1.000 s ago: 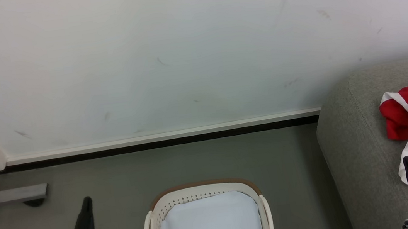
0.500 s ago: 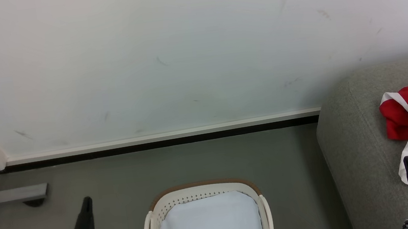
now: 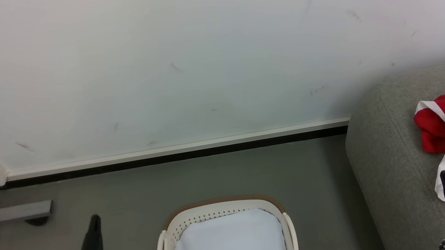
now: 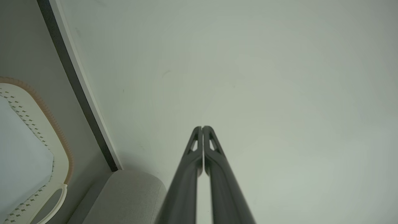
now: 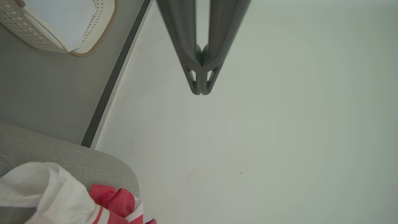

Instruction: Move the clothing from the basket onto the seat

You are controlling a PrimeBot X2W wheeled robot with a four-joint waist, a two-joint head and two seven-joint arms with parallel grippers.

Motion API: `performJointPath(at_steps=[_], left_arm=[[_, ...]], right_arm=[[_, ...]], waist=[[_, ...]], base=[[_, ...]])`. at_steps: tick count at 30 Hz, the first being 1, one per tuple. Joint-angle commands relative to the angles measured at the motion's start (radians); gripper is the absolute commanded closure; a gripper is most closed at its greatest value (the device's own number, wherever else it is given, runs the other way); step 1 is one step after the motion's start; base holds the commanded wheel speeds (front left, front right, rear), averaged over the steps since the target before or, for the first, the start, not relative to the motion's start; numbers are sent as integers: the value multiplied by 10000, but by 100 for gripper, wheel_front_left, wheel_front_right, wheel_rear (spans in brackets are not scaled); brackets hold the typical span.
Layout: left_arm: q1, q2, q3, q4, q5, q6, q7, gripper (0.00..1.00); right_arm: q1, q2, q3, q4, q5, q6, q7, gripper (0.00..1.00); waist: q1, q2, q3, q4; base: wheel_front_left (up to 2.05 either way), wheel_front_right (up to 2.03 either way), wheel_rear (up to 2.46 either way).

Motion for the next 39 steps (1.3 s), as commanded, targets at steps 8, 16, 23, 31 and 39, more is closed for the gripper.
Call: performJointPath(at_steps=[8,16,23,31,39], left_arm=[[-78,24,14,-30,-139,7,39,100],[-78,24,8,-31,-139,7,38,100],[-77,24,10,-31,-140,7,36,100],[-77,24,12,-32,-140,7,36,100],[-77,24,9,-32,-140,7,35,100]], right_arm=[[-109,5,-42,-23,-43,-21,44,100],[-112,19,-60,-21,-67,-21,46,100],[-113,29,-74,-19,-76,-21,57,100],[-115,39,-90,-18,-94,-21,77,100],[-118,49,-104,-17,-106,-21,93,100]], waist=[[0,-1,0,0],[0,-1,0,0],[0,-1,0,0],[0,-1,0,0],[0,-1,0,0]], base=[[0,0,0],[0,0,0],[0,0,0],[0,0,0],[0,0,0]])
